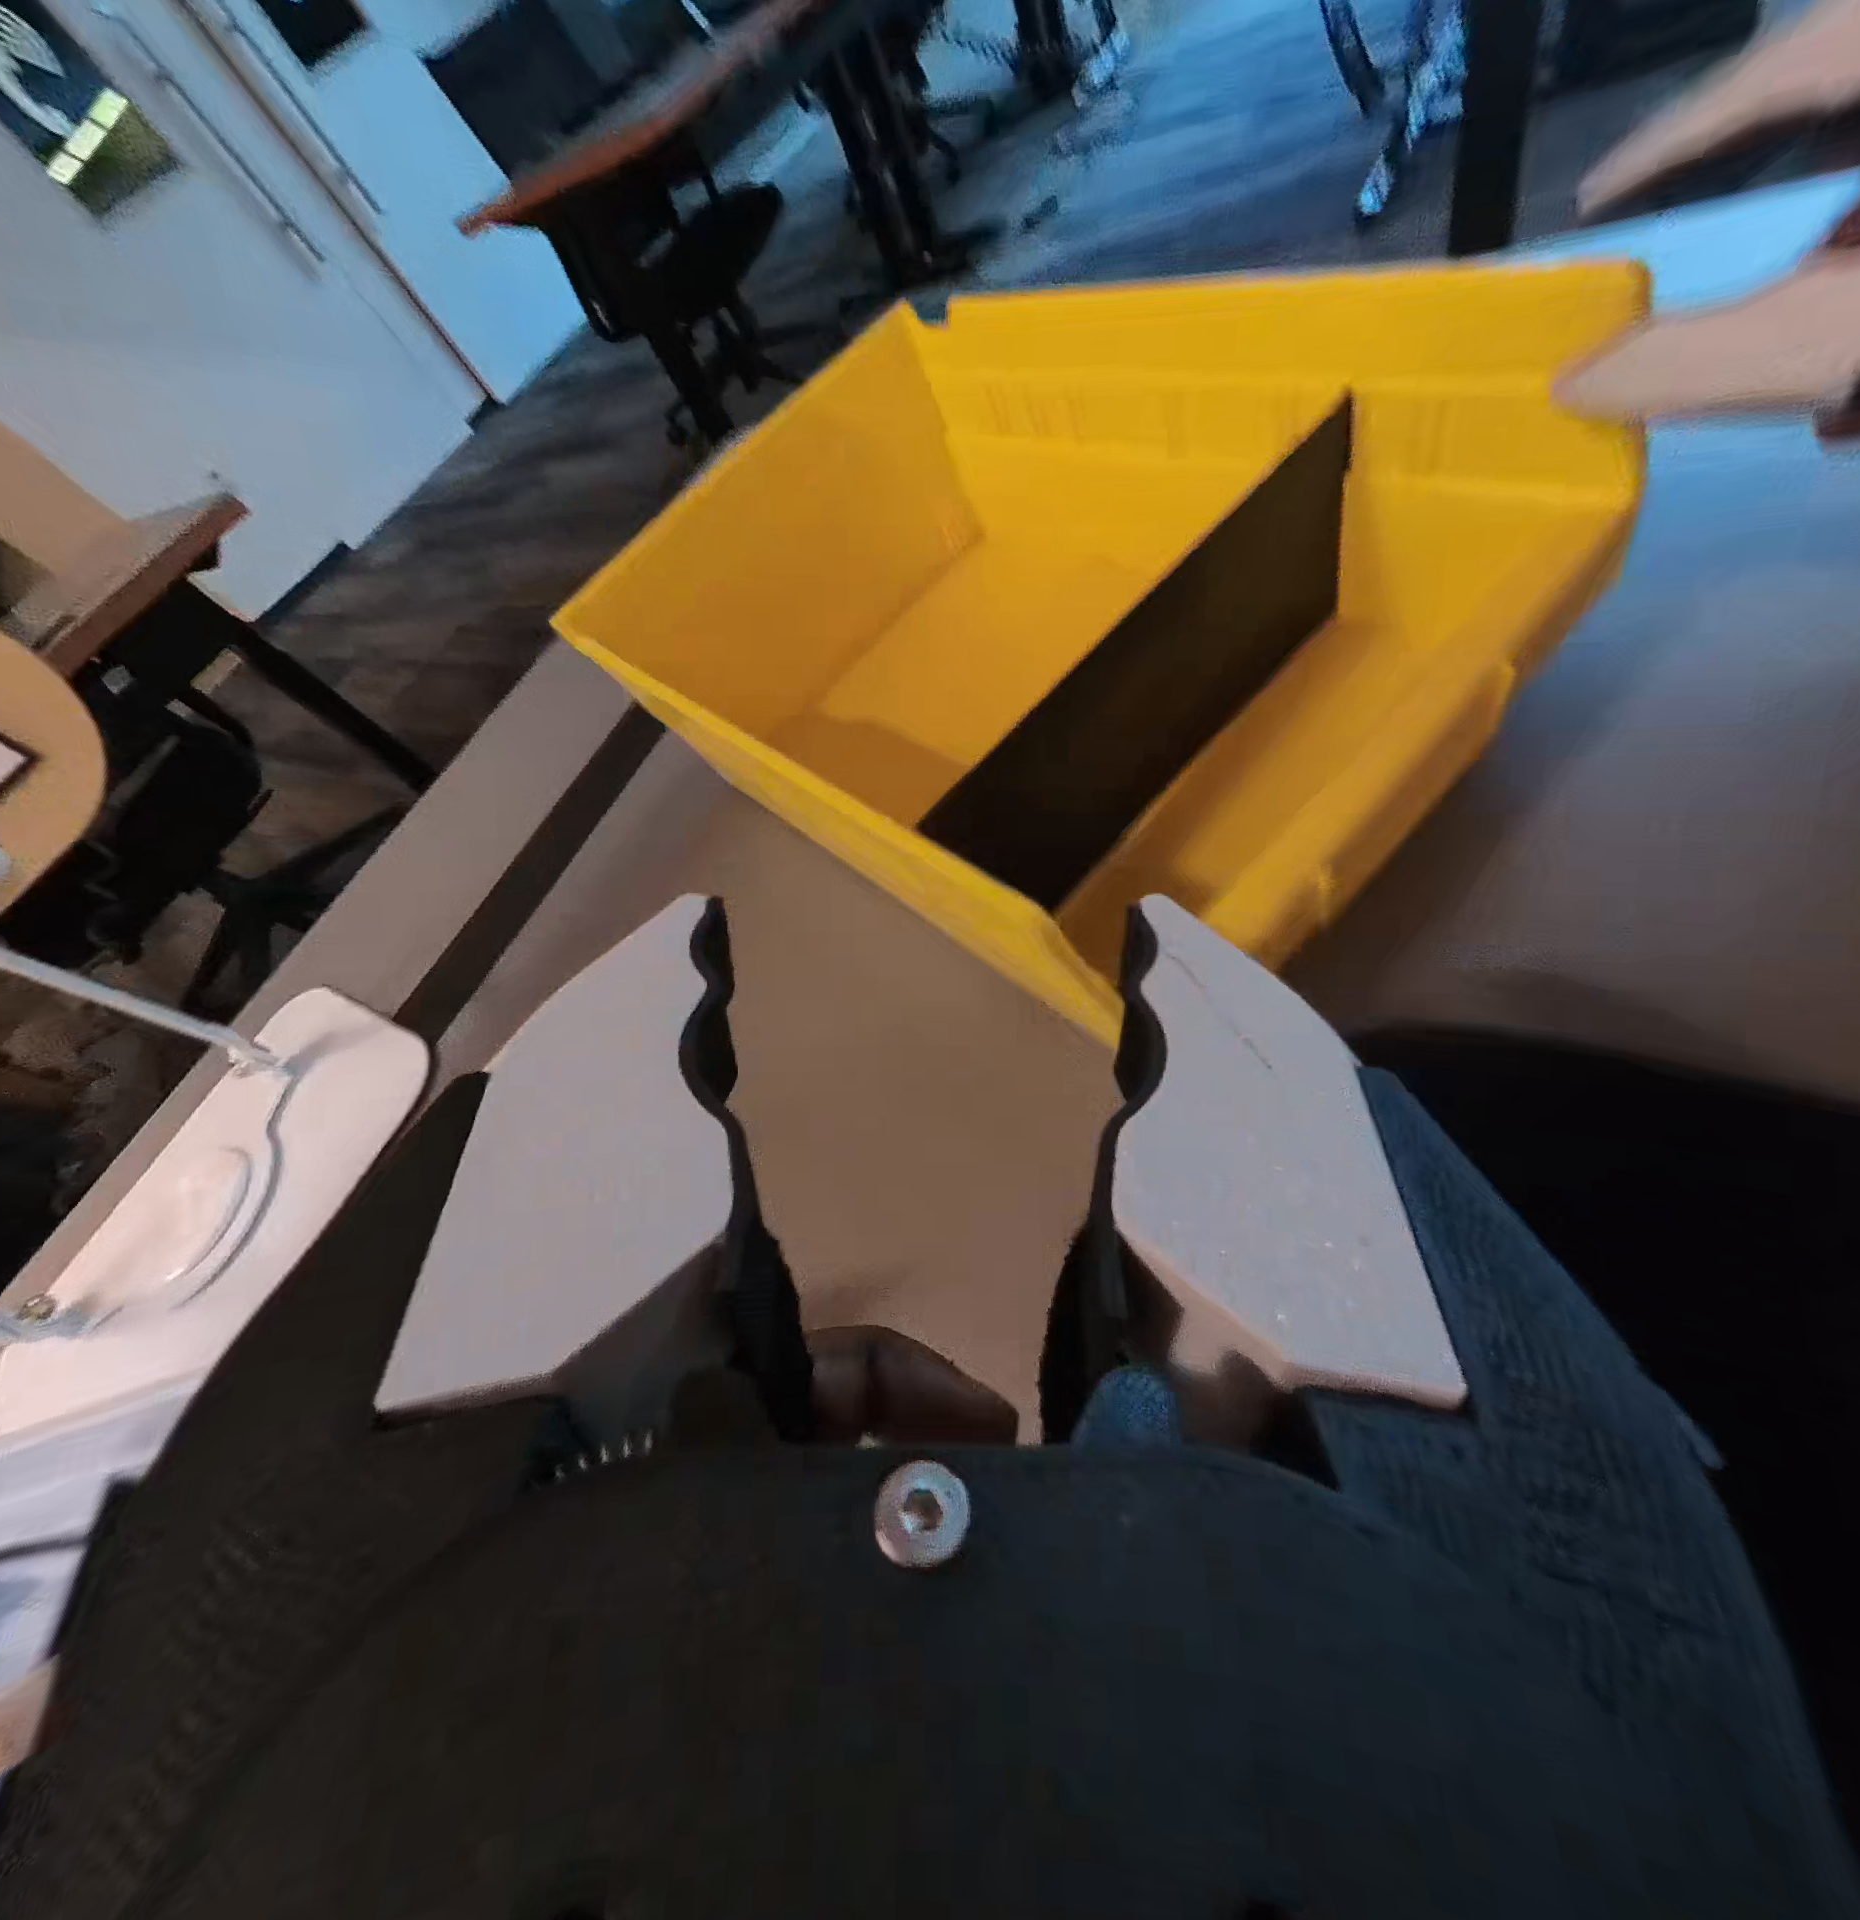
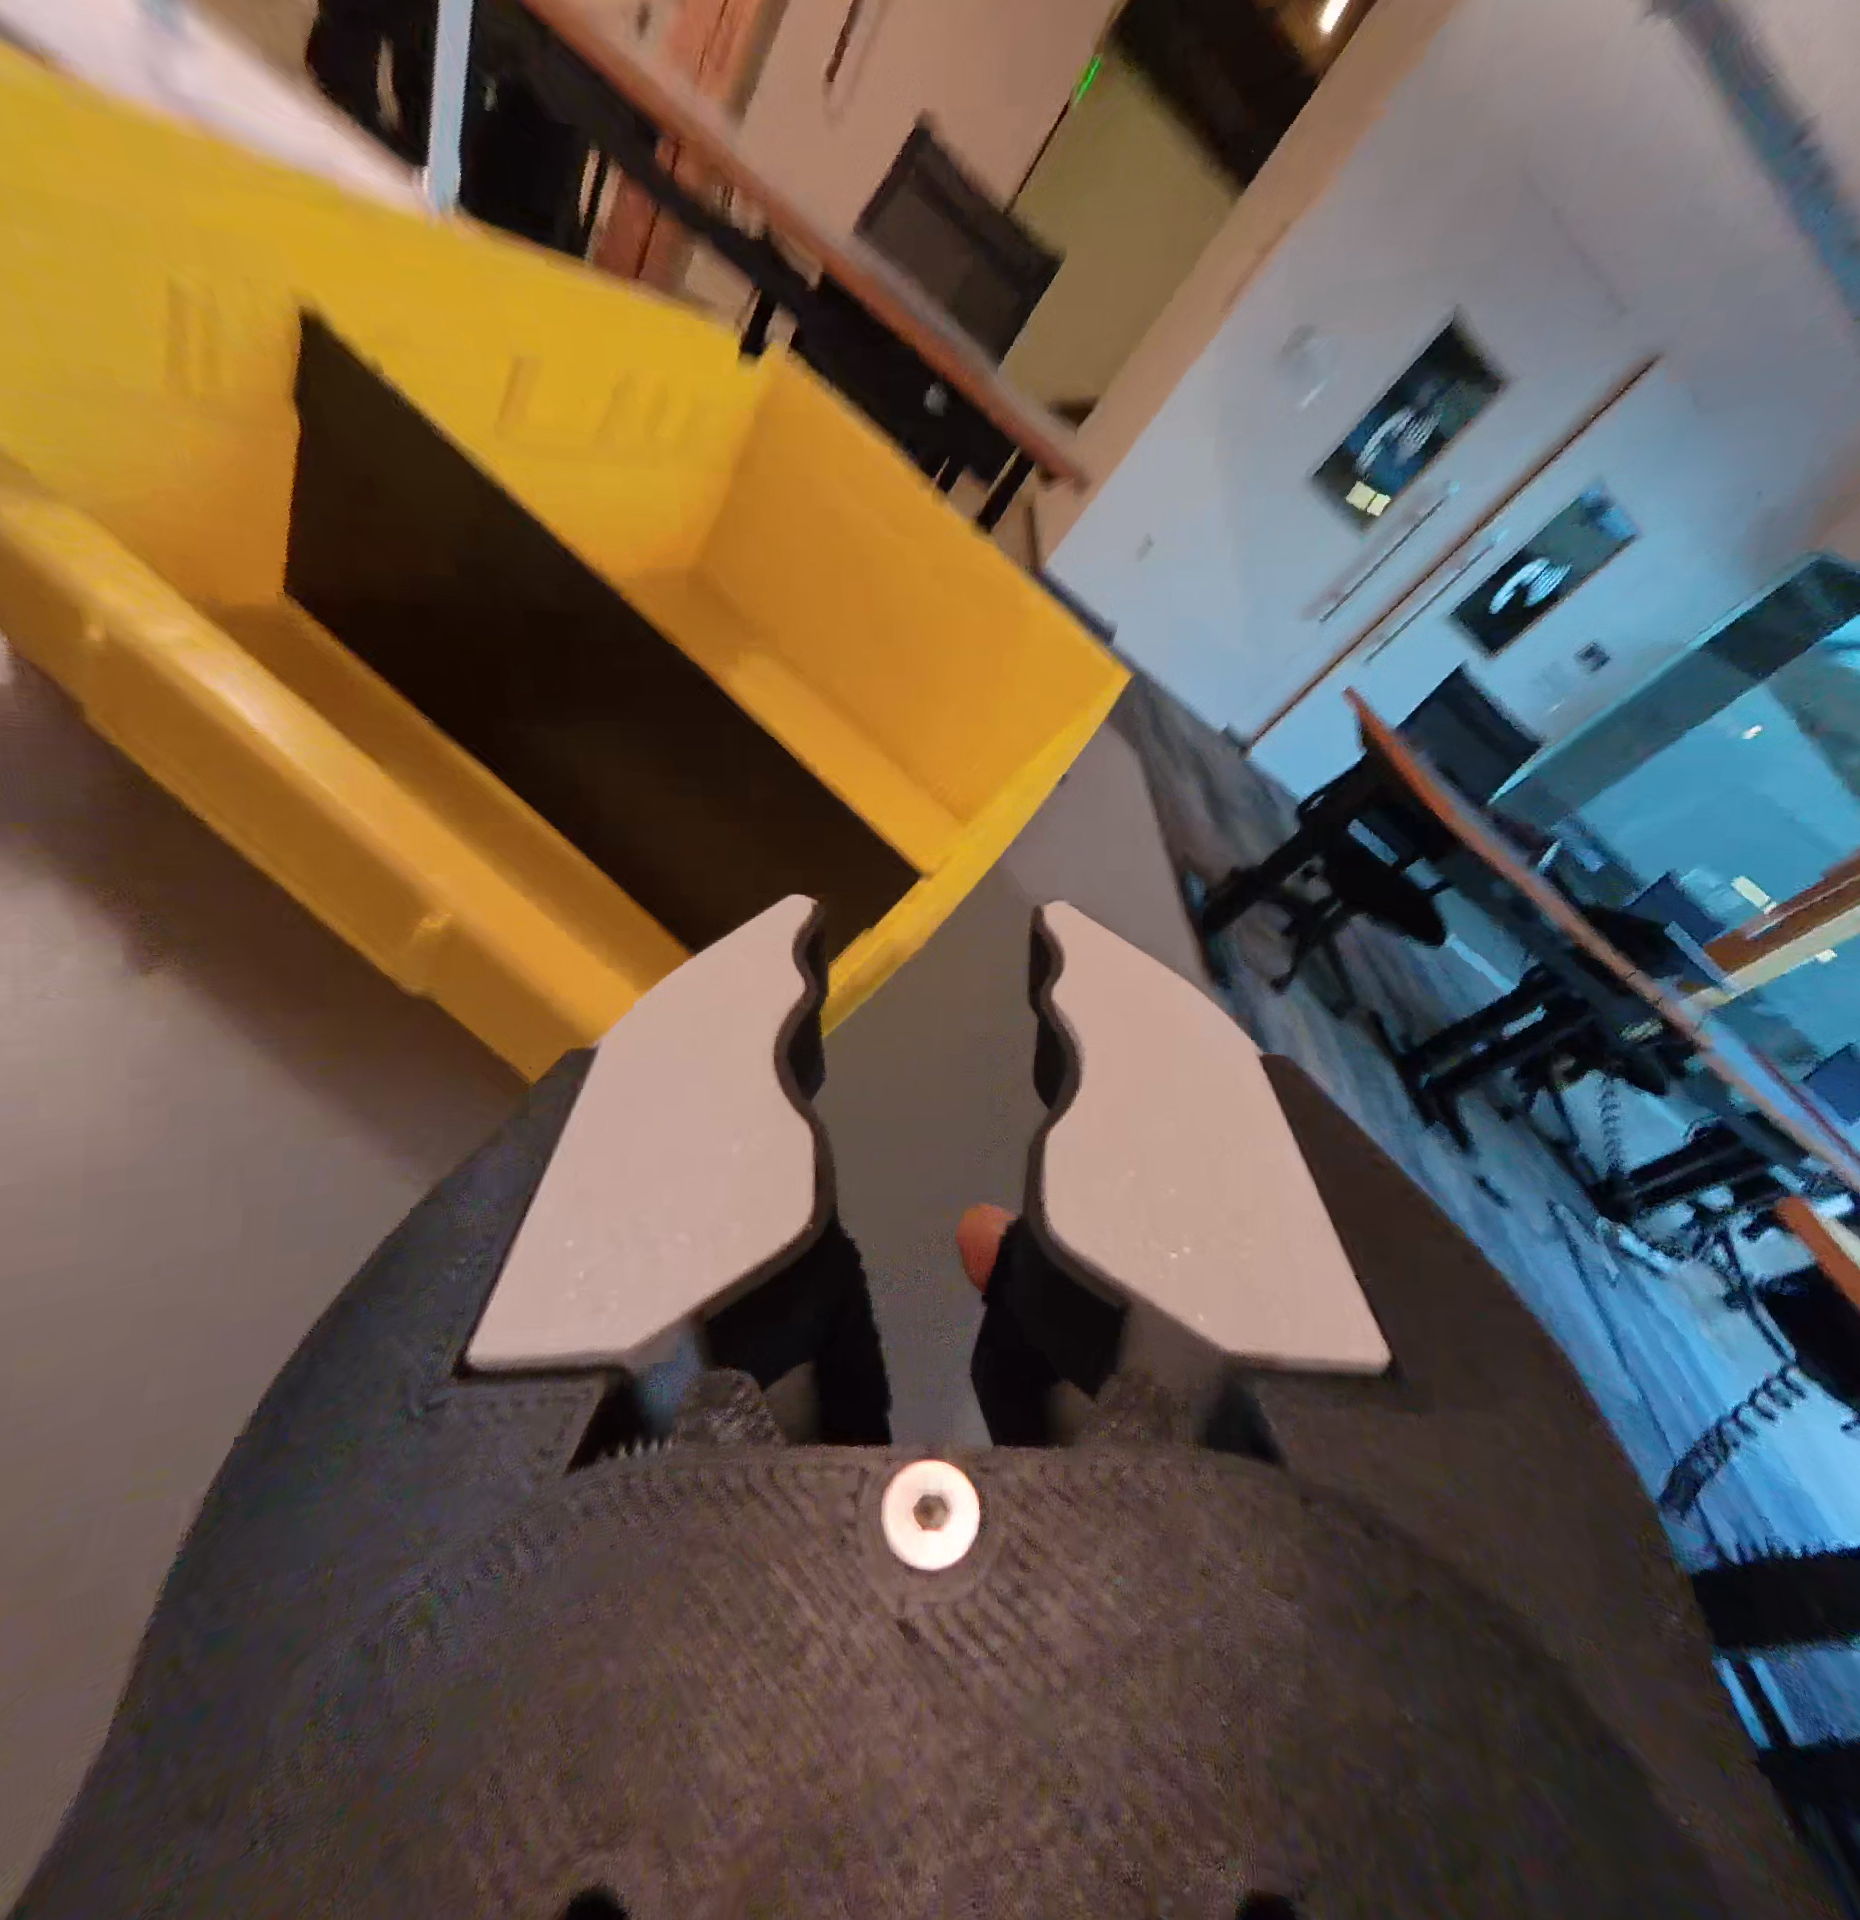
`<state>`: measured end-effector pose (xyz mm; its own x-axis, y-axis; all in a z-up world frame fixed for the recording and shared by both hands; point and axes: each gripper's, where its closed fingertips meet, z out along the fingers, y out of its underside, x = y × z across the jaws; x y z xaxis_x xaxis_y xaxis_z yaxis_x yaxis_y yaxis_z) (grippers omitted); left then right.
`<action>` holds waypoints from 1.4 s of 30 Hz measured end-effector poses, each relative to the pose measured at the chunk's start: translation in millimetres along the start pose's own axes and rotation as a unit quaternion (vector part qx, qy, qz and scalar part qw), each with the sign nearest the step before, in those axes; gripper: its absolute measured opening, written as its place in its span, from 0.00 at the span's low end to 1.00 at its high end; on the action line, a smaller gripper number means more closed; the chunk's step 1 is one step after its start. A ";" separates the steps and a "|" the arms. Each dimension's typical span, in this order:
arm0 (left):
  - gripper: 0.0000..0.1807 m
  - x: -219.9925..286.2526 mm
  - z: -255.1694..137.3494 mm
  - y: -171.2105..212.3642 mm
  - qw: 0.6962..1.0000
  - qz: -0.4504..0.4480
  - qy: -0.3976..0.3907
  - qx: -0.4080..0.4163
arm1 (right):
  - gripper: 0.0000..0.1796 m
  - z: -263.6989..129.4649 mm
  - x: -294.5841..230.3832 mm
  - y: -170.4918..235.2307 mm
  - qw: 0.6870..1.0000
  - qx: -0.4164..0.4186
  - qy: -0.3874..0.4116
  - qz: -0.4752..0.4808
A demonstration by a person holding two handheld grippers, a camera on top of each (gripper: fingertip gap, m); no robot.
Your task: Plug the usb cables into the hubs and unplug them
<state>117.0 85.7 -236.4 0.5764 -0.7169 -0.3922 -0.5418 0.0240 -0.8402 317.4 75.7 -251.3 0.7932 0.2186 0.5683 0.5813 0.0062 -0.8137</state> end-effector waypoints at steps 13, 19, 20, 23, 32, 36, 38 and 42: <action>0.33 -59.8 -82.3 161.7 0.942 0.098 -0.091 -0.307 | 0.33 -20.4 16.2 -57.2 0.984 0.165 0.071 -0.016; 0.17 -66.6 -116.9 194.6 0.940 0.058 -0.056 -0.330 | 0.33 -13.6 7.4 -50.8 0.988 0.146 0.042 -0.017; 0.17 -68.7 -124.3 199.1 0.941 0.049 -0.052 -0.330 | 0.32 -13.2 5.9 -51.4 0.988 0.147 0.037 -0.015; 0.18 -74.4 -147.9 212.7 0.941 0.034 -0.046 -0.334 | 0.31 -11.4 -0.5 -52.7 0.989 0.144 0.018 -0.016; 0.25 -94.5 -181.3 245.2 0.929 0.064 -0.068 -0.358 | 0.30 0.5 -25.1 -61.4 0.990 0.133 -0.025 -0.049; 0.21 -100.3 -192.0 254.0 0.932 0.065 -0.074 -0.350 | 0.30 3.9 -36.3 -59.2 0.989 0.118 -0.051 -0.066; 0.21 -107.0 -201.9 260.4 0.932 0.058 -0.086 -0.348 | 0.29 4.2 -39.1 -58.7 0.989 0.118 -0.060 -0.068; 0.22 -122.7 -226.9 277.4 0.925 0.050 -0.109 -0.360 | 0.28 5.2 -42.5 -60.1 0.988 0.121 -0.064 -0.070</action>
<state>-242.7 22.3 -336.4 0.5688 -0.5769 -0.5862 -0.8207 -0.4443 -0.3592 247.8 71.2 -227.2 0.6695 0.3209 0.6699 0.6110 0.2749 -0.7423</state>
